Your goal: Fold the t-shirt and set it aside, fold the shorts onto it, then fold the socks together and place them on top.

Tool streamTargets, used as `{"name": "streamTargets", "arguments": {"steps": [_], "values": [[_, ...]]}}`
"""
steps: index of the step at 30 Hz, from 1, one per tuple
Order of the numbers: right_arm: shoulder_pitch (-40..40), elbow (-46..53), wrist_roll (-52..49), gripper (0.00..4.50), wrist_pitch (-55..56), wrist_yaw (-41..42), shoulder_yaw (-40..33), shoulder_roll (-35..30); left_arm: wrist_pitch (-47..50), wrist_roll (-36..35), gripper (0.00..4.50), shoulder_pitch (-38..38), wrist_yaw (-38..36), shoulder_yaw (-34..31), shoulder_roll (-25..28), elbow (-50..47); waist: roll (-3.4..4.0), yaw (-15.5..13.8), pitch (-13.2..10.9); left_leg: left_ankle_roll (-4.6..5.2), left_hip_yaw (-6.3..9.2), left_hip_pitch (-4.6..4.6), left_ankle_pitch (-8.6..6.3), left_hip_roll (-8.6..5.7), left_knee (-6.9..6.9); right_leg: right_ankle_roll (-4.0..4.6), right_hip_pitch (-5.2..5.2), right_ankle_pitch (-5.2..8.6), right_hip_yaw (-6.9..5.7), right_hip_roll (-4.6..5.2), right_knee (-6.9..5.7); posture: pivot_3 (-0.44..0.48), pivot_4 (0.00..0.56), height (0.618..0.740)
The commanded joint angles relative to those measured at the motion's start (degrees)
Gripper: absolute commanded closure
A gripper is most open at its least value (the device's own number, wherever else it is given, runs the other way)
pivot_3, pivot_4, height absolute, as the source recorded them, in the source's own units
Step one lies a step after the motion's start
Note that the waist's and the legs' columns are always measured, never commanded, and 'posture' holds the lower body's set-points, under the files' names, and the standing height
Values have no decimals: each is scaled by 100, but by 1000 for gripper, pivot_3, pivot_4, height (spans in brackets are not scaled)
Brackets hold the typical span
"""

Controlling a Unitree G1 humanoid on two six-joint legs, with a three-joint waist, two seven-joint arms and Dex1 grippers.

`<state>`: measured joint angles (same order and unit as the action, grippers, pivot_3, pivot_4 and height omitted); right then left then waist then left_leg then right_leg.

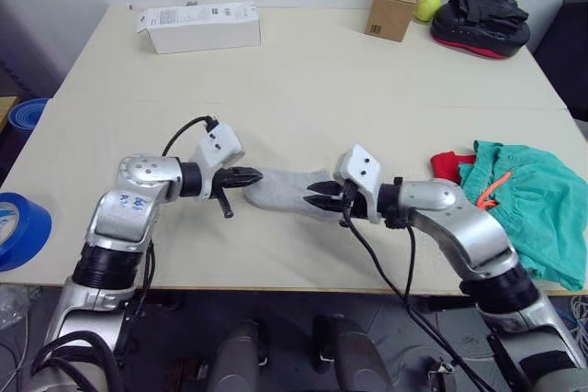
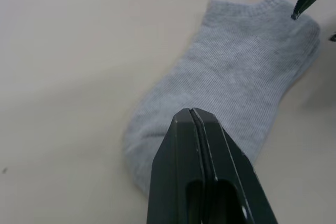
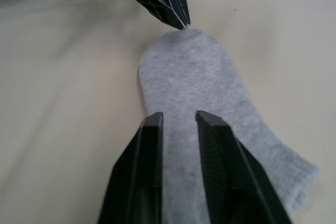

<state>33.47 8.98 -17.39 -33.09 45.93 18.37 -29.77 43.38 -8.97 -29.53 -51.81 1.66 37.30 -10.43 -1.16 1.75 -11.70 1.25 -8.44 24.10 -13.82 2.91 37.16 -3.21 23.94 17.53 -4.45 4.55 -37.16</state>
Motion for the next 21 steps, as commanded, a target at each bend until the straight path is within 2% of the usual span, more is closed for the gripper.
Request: {"name": "streamTargets", "arguments": {"steps": [1,5,11,14,17,20,21], "values": [[225,-550,371,4482,469,164,148,103,925,-341,4500,243,277,-482,141,-546,0,-6,0,-1,0,-1,0,0,0,0,0,0,0,0,-1,0,150,740],[369,-1349,940,4482,959,152,376,248,2928,-1019,4500,-20,917,-1344,-520,-419,-4,-48,1,-1,7,2,3,-7,8,1,2,1,-1,5,-14,0,150,740],[383,-1940,1338,4482,1317,97,415,483,4077,-1287,4500,-588,1851,-2530,-1763,277,-22,-16,11,-5,7,-7,8,-7,12,-2,-4,-1,2,4,-27,0,150,740],[329,-1991,1414,4500,1351,111,410,547,4213,-1368,3976,-704,2097,-2786,-2039,465,-25,-3,12,-14,5,-14,10,-6,7,-2,-4,-1,3,3,-30,0,150,740],[278,-1996,1482,4500,1369,147,426,565,4333,-1403,3077,-815,2320,-2923,-2150,615,-25,-6,12,-24,1,-34,10,-4,-3,-1,-12,0,8,3,-33,0,150,740],[249,-1985,1516,4500,1377,147,396,581,4817,-1609,2170,-1117,2514,-3450,-2466,976,-28,-8,14,-51,-1,-63,-6,-3,-11,4,-37,3,8,3,-29,0,150,740],[238,-1979,1532,4500,1381,148,390,584,4892,-1623,1829,-1132,2575,-3452,-2521,1030,-32,-11,16,-55,-1,-69,-9,-4,-11,4,-42,3,9,4,-30,0,150,740]]}}
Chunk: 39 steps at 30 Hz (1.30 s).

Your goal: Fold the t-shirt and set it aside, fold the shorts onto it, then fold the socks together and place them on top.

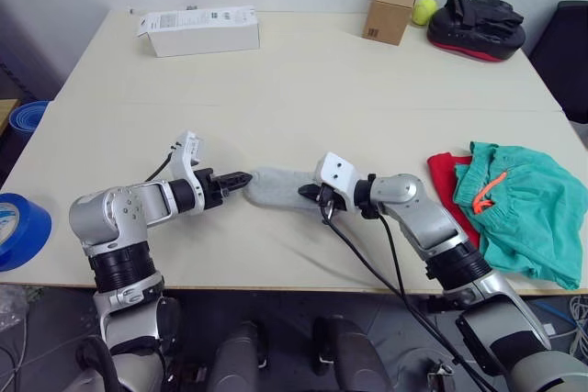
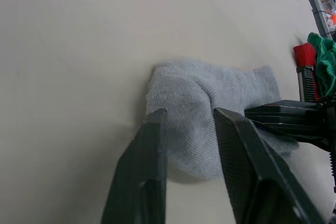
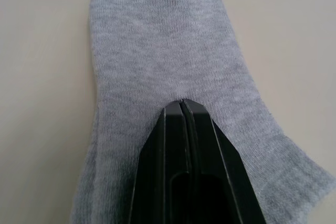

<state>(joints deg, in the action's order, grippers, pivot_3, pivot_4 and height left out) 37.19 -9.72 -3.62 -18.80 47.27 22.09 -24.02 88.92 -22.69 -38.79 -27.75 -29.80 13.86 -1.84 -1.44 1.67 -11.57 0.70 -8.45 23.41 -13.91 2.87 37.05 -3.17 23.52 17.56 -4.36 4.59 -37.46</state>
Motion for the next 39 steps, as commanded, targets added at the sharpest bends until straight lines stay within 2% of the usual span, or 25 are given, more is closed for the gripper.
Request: {"name": "streamTargets", "arguments": {"steps": [1,4,8,13,16,22,26,29,32,37,39], "values": [[-145,-101,170,4500,-45,18,14,11,358,-269,1560,-195,226,-278,-198,189,-8,-1,5,-2,0,-2,-2,0,0,0,-2,0,0,0,1,0,150,740],[-163,-79,192,4500,-46,23,4,16,358,-375,669,-157,447,-229,-277,403,-9,2,6,-8,-3,-9,-5,0,-4,0,-5,0,3,1,1,0,150,740],[-182,-52,210,4500,-36,25,-11,18,358,-686,669,-161,688,-174,-290,722,-18,-7,15,-14,-3,-14,-6,1,-7,5,-6,3,4,1,-2,0,150,740],[-222,12,218,4500,-53,30,-37,43,358,-680,669,-351,1047,-163,-407,1038,-33,-24,31,-15,-1,-15,-7,0,-7,6,-9,3,1,5,-1,0,150,740],[-259,56,230,4500,-65,33,-54,45,358,-689,1226,-466,1193,-249,-420,1169,-34,-25,42,-15,0,-15,-8,-3,-8,6,-11,4,0,9,0,0,150,740],[-281,81,232,4500,-84,42,-102,22,358,-993,3087,-500,1249,-309,161,1159,-35,-1,41,-19,-2,-14,-9,0,-16,11,-3,6,0,6,1,0,150,740],[-286,50,242,4500,-62,39,-109,29,358,-1395,3087,-303,1216,-200,688,1008,-34,5,41,-25,-2,-13,-9,2,-22,14,0,8,0,4,1,0,150,740],[-292,43,247,4500,-65,29,-109,56,358,-1752,2502,-140,1266,-166,849,941,-35,-4,41,-25,-2,-14,-9,2,-24,15,1,9,1,6,2,0,150,740],[-292,47,264,4500,-74,26,-106,82,358,-2115,1543,-69,1373,-74,844,1003,-38,-8,42,-25,-1,-13,-10,0,-23,16,0,9,0,11,5,0,150,740],[-308,84,278,4500,-93,40,-116,79,358,-2330,15,-272,1911,-158,498,1330,-38,-12,43,-25,0,-15,-9,1,-26,17,-1,9,0,10,5,0,150,740],[-309,82,289,4500,-94,42,-125,70,358,-2320,15,-331,2065,-160,316,1463,-39,-17,44,-25,0,-15,-9,-1,-25,17,-3,9,0,11,5,0,150,740]]}}
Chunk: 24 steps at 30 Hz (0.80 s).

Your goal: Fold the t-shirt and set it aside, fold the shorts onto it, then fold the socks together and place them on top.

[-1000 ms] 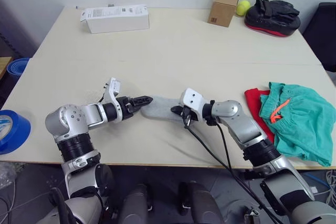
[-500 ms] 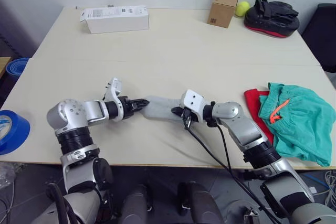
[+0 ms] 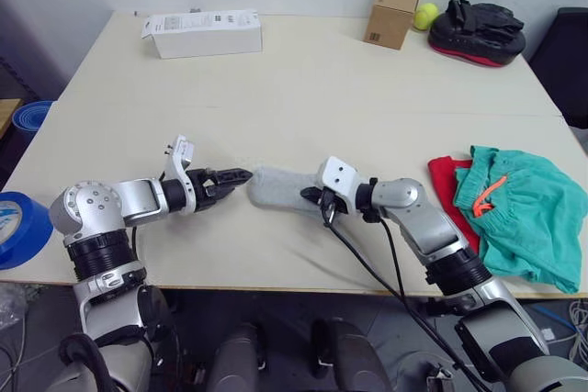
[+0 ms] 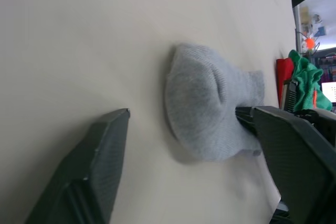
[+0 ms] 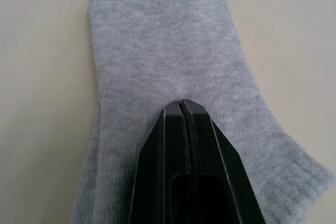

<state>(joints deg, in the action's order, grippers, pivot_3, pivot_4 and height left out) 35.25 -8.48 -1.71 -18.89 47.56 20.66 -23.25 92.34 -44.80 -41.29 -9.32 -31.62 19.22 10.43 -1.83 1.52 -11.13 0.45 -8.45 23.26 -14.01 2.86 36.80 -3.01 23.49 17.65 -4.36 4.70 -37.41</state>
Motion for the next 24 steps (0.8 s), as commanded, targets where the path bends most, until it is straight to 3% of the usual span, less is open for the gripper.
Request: {"name": "streamTargets", "arguments": {"steps": [1,15,18,24], "values": [[-118,-41,104,4500,-84,14,12,-10,16,-109,15,-111,303,12,-318,299,-1,-5,1,0,0,0,0,-1,1,0,-1,0,0,0,0,0,150,740],[-105,-28,136,4500,-124,1,-56,63,16,17,15,-357,988,-13,-901,853,-3,-128,10,2,1,-7,-1,-5,2,0,-10,0,-2,5,5,0,150,740],[-112,-18,133,4500,-139,2,-64,74,16,40,638,-463,1005,-209,-949,795,-3,-134,10,3,1,-7,-1,-5,2,0,-10,0,-3,5,8,0,150,740],[-122,-17,144,4500,-146,-1,-79,80,16,-104,2581,-525,1006,-294,-835,760,-5,-107,9,1,-1,-4,-1,-1,-10,0,-2,0,-3,0,13,0,150,740]]}}
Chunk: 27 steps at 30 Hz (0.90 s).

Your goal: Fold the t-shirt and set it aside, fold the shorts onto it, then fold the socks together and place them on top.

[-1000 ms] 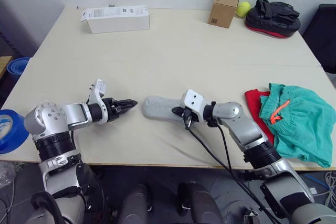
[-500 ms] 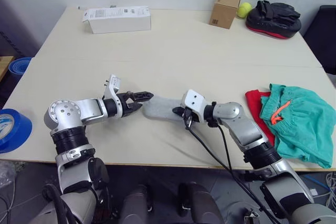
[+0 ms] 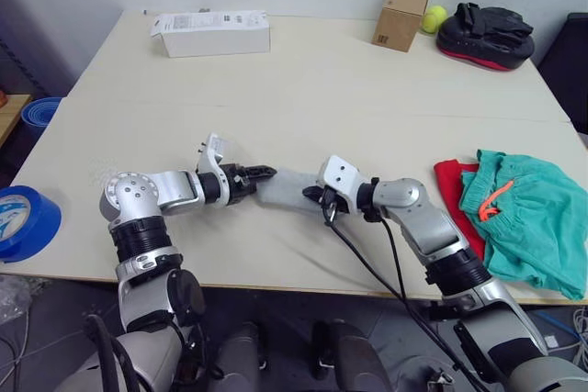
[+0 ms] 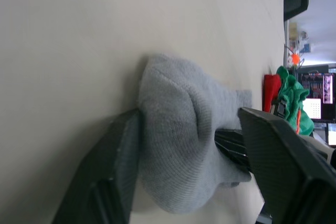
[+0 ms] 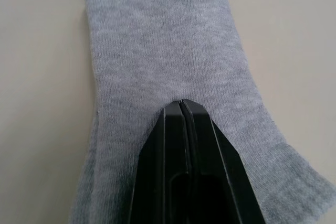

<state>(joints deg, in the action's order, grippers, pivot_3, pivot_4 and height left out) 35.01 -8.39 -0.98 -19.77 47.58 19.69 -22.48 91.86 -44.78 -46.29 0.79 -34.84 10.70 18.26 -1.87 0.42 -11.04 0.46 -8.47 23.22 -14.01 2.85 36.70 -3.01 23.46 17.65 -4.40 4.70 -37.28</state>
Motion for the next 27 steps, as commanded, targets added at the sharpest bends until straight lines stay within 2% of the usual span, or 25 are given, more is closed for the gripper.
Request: {"name": "streamTargets", "arguments": {"steps": [1,6,11,15,18,21,27], "values": [[-108,-19,74,4500,-56,-4,15,1,64,-121,2864,-20,-4,37,24,-36,-1,6,0,-1,-1,0,1,0,-5,0,2,0,0,0,0,0,150,740],[-152,-9,101,4500,-42,-18,16,-17,64,-262,4448,-194,-91,340,173,-280,-1,39,0,-12,-1,0,10,0,-38,0,5,0,-1,-5,21,0,150,740],[-180,-9,120,4500,-33,-41,26,-17,64,-288,4477,-785,-453,998,542,-391,-8,37,-4,-18,-2,2,16,-1,-45,0,6,0,-4,-6,30,0,150,740],[-233,-34,164,4500,22,-96,53,-23,-18,-134,4477,-1186,-1063,1991,700,-724,-7,84,-4,-21,-8,-1,17,-4,-61,0,6,0,-4,-4,39,0,150,740],[-250,-46,175,4500,36,-124,63,-10,-210,15,4477,-1230,-1337,2509,729,-837,-7,115,-4,-23,-8,0,18,-3,-69,0,11,0,-4,-7,40,0,150,740],[-293,-29,201,4500,41,-198,53,0,-830,508,4477,-1156,-1755,3840,784,-1022,-7,119,-4,-25,-9,0,18,-1,-70,0,12,0,-2,-10,41,0,150,740],[-451,159,192,4500,-23,-258,-3,-80,-1861,1452,4477,-1246,-2383,5450,660,-799,-6,109,-4,-29,-11,-2,23,-1,-65,3,9,1,2,-8,44,0,150,740]]}}
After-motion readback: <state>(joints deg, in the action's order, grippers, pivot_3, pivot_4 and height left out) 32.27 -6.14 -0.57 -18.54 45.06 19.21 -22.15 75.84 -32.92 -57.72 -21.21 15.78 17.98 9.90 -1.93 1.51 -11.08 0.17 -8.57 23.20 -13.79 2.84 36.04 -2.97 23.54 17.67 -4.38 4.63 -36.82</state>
